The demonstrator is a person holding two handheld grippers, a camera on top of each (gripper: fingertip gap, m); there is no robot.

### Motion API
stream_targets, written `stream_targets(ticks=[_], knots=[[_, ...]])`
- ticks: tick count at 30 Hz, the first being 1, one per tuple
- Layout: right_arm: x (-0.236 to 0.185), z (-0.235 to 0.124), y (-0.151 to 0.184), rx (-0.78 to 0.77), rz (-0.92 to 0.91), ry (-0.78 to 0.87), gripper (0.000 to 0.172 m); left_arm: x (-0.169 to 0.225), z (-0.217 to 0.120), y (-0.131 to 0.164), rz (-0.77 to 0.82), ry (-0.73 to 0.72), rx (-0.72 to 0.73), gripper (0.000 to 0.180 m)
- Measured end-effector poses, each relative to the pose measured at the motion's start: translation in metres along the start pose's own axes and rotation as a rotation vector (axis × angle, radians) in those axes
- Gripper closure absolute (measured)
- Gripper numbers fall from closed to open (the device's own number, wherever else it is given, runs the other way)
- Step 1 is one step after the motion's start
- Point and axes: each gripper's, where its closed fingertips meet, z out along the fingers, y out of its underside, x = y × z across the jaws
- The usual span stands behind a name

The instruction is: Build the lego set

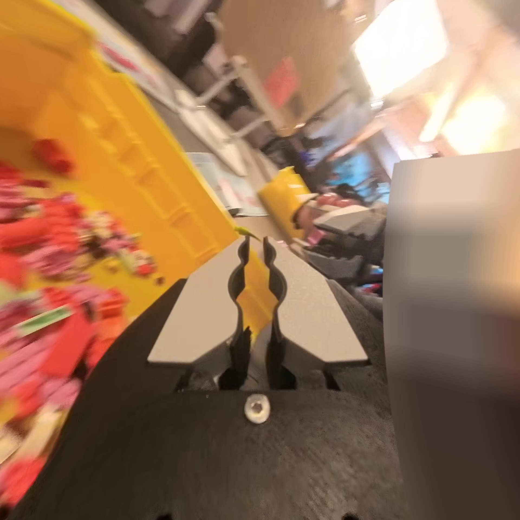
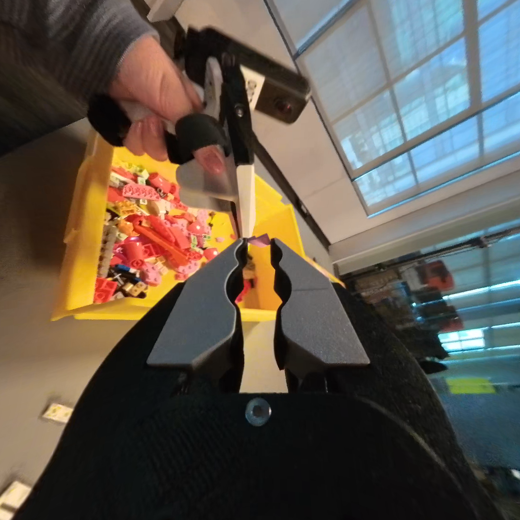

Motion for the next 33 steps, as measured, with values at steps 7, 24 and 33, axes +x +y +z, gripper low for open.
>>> stream_targets(ticks=[7,24,33], knots=[[-0.022,-0.008,0.015,-0.031,0.116,-0.011,0.158,-0.058,-0.020,0.004,0.306,-0.603,-0.104,0.127],[-0.094,-0.268,0.130,-0.554,0.213,-0.133,0.158,0.089,0.171,0.110,0.883,-0.205,-0.231,0.084],[-0.126,-0.334,0.164,-0.798,0.047,-0.464,0.157,0.047,0.277,0.196,0.912,-0.084,-0.615,0.088]])
